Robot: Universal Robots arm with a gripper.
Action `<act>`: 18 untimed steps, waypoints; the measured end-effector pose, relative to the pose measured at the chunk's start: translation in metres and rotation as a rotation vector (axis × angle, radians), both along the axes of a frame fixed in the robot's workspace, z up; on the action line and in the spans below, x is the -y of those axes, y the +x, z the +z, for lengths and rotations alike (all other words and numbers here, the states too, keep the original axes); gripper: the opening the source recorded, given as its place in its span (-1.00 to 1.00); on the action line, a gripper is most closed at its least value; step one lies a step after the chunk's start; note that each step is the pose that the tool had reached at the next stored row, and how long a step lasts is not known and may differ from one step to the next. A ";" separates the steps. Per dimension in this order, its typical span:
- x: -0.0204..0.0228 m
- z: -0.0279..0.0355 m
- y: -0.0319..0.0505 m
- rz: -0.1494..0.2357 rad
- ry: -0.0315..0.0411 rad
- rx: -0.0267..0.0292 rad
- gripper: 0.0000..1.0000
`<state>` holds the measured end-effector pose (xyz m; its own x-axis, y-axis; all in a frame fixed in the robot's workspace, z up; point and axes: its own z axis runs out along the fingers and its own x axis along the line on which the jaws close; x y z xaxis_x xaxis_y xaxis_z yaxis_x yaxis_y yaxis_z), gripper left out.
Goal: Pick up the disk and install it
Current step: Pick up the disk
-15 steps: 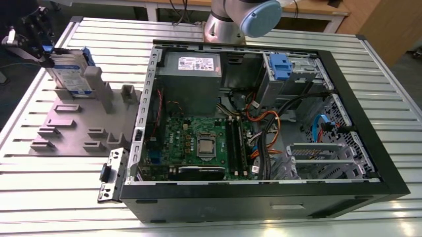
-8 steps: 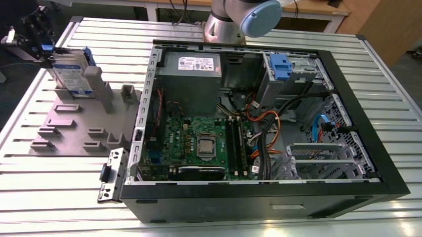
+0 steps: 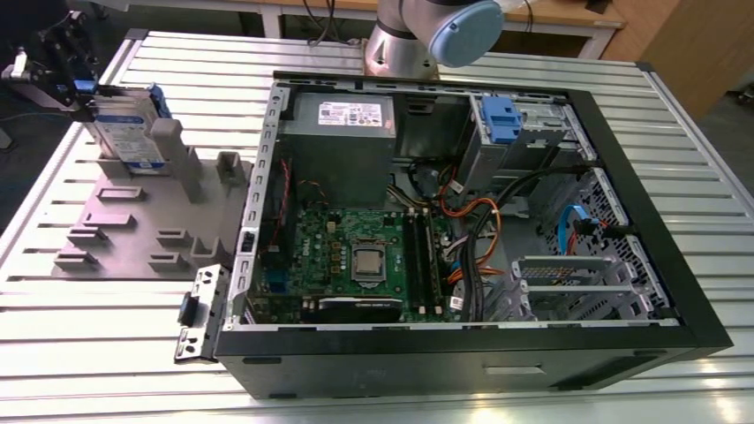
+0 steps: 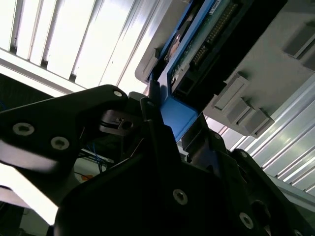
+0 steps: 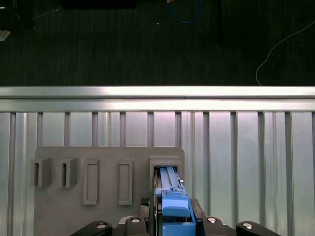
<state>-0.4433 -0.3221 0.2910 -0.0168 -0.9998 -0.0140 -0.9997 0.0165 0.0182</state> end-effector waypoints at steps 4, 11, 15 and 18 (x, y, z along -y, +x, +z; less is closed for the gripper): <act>0.0000 0.0000 0.0000 0.000 0.0000 0.0000 -0.27; 0.0000 0.0000 0.0000 -0.001 0.0001 0.0000 -0.27; 0.0000 0.0013 0.0000 -0.001 0.0000 -0.0001 -0.27; 0.0000 0.0035 0.0000 -0.001 0.0000 0.0000 -0.27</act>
